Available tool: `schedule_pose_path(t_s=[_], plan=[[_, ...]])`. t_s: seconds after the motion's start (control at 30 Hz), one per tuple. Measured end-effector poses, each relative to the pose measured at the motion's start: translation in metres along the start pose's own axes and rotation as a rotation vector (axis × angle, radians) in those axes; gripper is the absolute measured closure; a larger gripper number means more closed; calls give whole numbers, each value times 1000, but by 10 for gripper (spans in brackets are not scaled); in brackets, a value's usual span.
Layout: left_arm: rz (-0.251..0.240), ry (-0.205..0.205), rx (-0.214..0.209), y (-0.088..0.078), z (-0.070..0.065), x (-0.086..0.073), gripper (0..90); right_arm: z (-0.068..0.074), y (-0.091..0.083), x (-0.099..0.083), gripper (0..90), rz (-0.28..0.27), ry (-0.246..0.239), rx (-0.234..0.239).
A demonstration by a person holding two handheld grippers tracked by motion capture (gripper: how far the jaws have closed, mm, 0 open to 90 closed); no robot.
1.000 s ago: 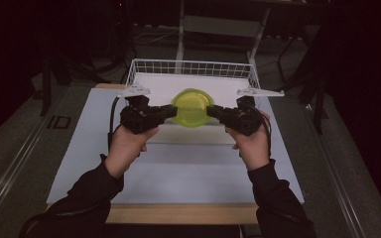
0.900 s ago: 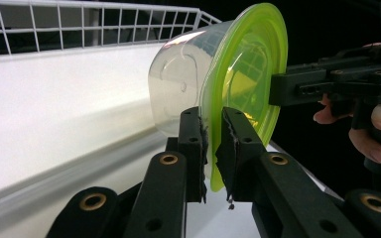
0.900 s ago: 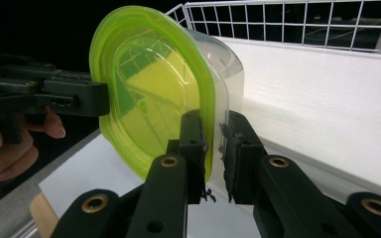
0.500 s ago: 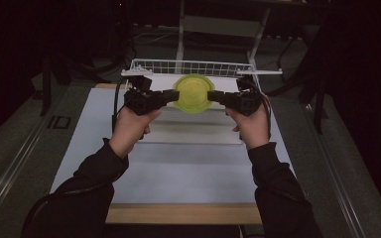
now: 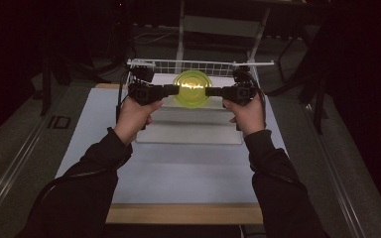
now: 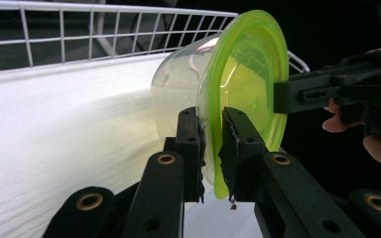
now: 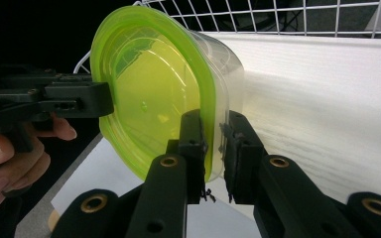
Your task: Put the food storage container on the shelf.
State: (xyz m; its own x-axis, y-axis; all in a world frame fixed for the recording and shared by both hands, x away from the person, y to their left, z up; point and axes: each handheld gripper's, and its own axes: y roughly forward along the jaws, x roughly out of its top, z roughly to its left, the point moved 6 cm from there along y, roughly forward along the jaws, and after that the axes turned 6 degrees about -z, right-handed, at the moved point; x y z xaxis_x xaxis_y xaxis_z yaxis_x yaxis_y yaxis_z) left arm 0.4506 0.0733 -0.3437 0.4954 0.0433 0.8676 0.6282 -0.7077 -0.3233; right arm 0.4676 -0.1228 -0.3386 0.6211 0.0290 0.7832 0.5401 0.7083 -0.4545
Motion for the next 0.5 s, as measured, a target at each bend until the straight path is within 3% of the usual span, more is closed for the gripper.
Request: schedule_pose_path(t_s=[0.1,0.5], plan=[[5,-17,1,1,3,3,789,-2,4,3,793,9,33,7],[26,-35,29,13,19,13,742,-6,20,19,738,45,52,-16]])
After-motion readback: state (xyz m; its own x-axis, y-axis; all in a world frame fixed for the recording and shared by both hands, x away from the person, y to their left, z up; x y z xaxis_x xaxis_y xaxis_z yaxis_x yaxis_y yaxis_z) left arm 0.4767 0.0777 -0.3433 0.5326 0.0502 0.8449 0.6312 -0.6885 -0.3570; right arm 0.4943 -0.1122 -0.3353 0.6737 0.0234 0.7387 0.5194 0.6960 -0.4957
